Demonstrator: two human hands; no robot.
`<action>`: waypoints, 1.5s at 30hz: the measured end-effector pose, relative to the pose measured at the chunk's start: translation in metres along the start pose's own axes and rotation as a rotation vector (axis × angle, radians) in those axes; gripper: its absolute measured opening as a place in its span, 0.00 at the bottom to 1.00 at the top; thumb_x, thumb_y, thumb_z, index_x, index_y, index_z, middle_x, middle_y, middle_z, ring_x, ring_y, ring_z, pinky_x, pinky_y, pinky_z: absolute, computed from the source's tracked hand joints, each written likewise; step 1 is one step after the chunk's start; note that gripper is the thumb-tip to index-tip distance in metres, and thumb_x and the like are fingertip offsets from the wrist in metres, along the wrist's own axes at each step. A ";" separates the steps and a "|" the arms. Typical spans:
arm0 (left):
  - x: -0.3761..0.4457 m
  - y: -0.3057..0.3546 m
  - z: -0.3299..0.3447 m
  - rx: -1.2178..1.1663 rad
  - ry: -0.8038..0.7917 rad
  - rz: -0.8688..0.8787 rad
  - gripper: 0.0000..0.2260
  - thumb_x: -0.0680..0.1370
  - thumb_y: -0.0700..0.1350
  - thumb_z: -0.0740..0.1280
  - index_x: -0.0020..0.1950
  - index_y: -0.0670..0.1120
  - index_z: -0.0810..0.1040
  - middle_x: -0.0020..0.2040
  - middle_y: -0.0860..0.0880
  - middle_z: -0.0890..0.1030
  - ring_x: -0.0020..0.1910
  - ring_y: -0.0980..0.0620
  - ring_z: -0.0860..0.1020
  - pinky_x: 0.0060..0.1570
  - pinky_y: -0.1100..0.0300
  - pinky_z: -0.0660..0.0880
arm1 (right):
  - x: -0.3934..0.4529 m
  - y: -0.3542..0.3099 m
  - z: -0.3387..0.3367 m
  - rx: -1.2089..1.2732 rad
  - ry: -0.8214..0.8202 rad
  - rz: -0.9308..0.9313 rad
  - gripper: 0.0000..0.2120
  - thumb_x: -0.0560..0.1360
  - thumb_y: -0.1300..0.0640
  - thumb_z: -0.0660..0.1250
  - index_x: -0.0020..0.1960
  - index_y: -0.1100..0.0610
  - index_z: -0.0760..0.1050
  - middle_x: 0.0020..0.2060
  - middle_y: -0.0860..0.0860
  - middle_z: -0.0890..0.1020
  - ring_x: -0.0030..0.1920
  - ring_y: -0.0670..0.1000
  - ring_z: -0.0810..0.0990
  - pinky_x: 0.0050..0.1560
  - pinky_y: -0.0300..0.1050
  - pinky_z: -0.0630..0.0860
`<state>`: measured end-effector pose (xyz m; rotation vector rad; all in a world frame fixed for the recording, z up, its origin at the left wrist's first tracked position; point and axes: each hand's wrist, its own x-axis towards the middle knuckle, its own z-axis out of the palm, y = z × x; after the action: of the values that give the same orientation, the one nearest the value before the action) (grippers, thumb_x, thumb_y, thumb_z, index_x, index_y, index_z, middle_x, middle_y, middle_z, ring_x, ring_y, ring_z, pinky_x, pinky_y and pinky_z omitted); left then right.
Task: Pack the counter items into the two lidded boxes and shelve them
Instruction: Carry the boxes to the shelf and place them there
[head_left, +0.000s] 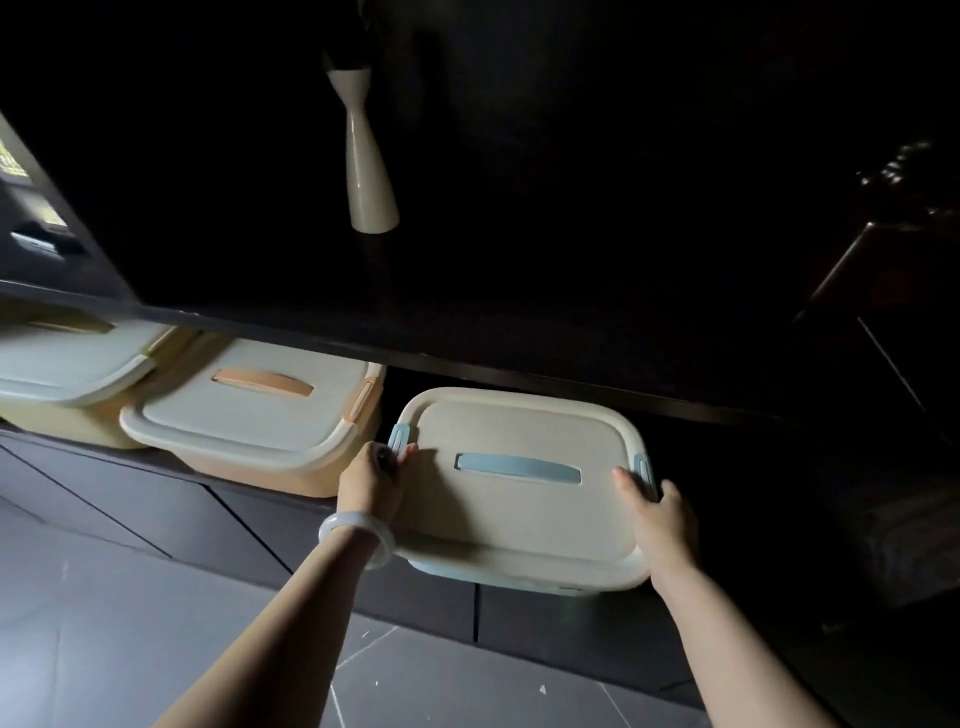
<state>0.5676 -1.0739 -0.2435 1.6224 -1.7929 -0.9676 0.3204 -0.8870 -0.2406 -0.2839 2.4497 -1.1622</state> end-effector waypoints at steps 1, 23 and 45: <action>-0.001 0.000 -0.001 -0.009 -0.018 0.003 0.16 0.77 0.56 0.67 0.39 0.45 0.72 0.32 0.50 0.73 0.35 0.48 0.70 0.37 0.57 0.63 | 0.000 0.001 0.000 -0.004 0.011 0.007 0.38 0.73 0.38 0.67 0.73 0.62 0.64 0.68 0.62 0.71 0.67 0.62 0.71 0.63 0.52 0.69; -0.038 -0.051 -0.006 -0.270 -0.209 0.116 0.39 0.66 0.46 0.79 0.72 0.55 0.64 0.67 0.53 0.71 0.63 0.51 0.73 0.62 0.51 0.73 | 0.003 -0.027 0.045 -0.043 0.081 -0.005 0.36 0.74 0.38 0.65 0.70 0.64 0.67 0.65 0.64 0.73 0.64 0.64 0.73 0.62 0.55 0.71; -0.039 -0.045 -0.013 -0.242 -0.270 0.117 0.39 0.66 0.63 0.71 0.74 0.55 0.62 0.62 0.60 0.76 0.60 0.56 0.76 0.53 0.68 0.71 | 0.012 -0.034 0.046 -0.066 0.071 -0.016 0.36 0.74 0.39 0.65 0.71 0.64 0.67 0.65 0.64 0.74 0.64 0.63 0.74 0.61 0.53 0.71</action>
<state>0.6102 -1.0381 -0.2680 1.2734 -1.8350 -1.3422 0.3306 -0.9441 -0.2435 -0.2863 2.5548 -1.1177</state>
